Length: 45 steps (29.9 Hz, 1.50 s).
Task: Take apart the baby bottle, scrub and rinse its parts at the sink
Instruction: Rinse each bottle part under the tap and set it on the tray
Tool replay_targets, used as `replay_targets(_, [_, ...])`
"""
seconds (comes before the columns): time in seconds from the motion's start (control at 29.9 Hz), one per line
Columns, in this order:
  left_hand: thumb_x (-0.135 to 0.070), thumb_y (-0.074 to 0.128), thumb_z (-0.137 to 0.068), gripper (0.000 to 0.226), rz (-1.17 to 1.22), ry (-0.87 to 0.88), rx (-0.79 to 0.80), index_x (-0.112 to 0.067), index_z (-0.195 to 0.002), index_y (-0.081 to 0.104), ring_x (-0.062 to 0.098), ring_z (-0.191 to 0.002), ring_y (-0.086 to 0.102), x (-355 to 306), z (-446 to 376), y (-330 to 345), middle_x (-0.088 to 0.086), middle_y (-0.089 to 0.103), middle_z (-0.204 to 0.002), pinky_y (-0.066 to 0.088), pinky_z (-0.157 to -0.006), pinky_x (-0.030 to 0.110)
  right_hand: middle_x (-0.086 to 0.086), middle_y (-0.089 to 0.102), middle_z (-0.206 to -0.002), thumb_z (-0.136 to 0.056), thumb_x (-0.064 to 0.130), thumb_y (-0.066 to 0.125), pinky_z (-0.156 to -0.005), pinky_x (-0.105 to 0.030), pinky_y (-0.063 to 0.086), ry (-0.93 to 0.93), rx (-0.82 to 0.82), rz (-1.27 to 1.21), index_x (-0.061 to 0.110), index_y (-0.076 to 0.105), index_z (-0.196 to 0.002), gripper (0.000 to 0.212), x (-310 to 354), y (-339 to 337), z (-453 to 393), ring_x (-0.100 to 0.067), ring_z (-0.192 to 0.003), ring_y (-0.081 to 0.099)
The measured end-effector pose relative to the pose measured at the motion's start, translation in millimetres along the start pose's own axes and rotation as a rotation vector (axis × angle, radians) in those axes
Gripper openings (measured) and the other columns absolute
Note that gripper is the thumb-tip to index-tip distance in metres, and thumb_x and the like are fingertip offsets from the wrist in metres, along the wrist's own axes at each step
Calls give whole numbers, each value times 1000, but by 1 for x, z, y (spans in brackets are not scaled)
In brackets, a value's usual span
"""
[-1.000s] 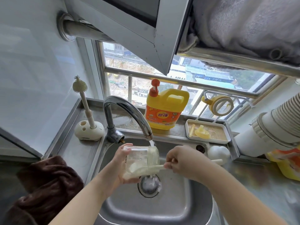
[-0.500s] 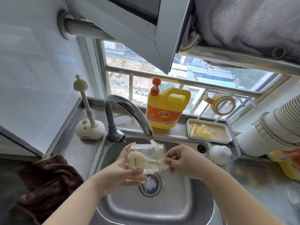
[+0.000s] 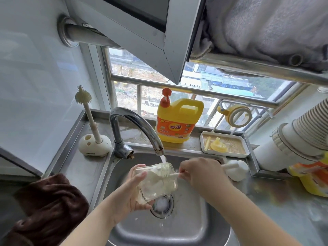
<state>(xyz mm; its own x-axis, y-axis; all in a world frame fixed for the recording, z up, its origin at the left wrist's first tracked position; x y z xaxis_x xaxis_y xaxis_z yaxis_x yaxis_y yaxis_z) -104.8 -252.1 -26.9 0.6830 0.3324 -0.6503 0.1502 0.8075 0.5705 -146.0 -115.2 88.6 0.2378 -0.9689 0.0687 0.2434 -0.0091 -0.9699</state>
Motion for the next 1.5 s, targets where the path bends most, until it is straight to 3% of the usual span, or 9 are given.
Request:
replay_targets(0.33, [-61,58,-78,42,-51,75,-92,-39,-114,52,30,-90,63,-8,-4,-17,14,49,-128,58,-61,38,10,67,-96,-94,44,48,-72,-26,48,63,97,-135,31,65,-99,21,-3,25,-3,-12,-87,60])
replay_targets(0.5, [-72,65,-57,59,-124,85,-125,-43,-107,54,32,-101,61,-5,-8,-17,12,46,-131,55,-66,41,8,67,-89,-93,39,49,-70,-28,46,29,-3,-150,28,65,-96,20,8,20,-4,-17,-85,61])
replay_targets(0.6, [-66,63,-66,54,-60,72,-114,-40,-112,54,29,-89,65,-6,-7,-21,16,51,-130,54,-62,39,13,58,-71,-92,43,51,-64,-26,45,32,148,-236,27,66,-93,21,0,33,1,-7,-68,53])
replay_targets(0.7, [-62,62,-68,57,-47,51,-95,-36,-118,53,29,-89,64,-2,-10,-20,17,50,-130,55,-61,37,13,55,-65,-92,41,52,-61,-26,47,103,112,-313,29,66,-91,19,-17,30,-4,-4,-57,48])
replay_targets(0.9, [-49,55,-83,33,-31,32,-82,-36,-114,54,25,-82,67,-1,-10,-16,12,57,-121,56,-60,37,10,64,-70,-90,41,57,-68,-30,53,86,251,-361,35,62,-70,21,-11,42,-1,-10,-63,58])
replay_targets(1.04, [-49,54,-81,37,-68,4,-99,-36,-115,53,25,-83,65,3,-12,-13,13,54,-120,55,-62,37,15,62,-79,-92,42,52,-72,-26,49,39,42,-278,33,67,-99,19,-6,14,-4,-7,-75,56])
replay_targets(1.17, [-46,55,-82,33,-66,-1,-108,-37,-114,52,27,-83,64,-1,-9,-20,12,52,-124,56,-55,34,15,66,-95,-92,44,51,-74,-26,47,58,82,-169,34,65,-99,19,-14,19,3,-8,-89,58])
replay_targets(1.3, [-51,70,-70,58,-138,4,-184,-30,-120,47,24,-83,66,2,-11,-33,11,54,-121,56,-59,35,16,64,-90,-92,45,51,-72,-25,48,157,77,-213,34,64,-98,18,-36,29,13,-6,-87,58])
replay_targets(1.5, [-48,84,-43,96,-261,76,-282,-28,-128,44,19,-102,66,-3,-5,-50,6,62,-119,55,-85,43,17,55,-78,-92,41,51,-71,-25,45,330,76,-322,35,64,-93,14,-57,58,30,-6,-80,51])
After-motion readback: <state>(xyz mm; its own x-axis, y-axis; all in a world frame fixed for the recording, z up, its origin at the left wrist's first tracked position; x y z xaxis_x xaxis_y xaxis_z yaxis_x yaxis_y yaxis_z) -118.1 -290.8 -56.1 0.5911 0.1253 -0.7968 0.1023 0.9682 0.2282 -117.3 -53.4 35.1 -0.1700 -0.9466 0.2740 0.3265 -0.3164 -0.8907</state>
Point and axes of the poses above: each hand's wrist, its own z-axis away from the middle knuckle, its own y-axis out of the palm, x = y × z, the point moved 10 cm from there along -z, towards the middle knuckle
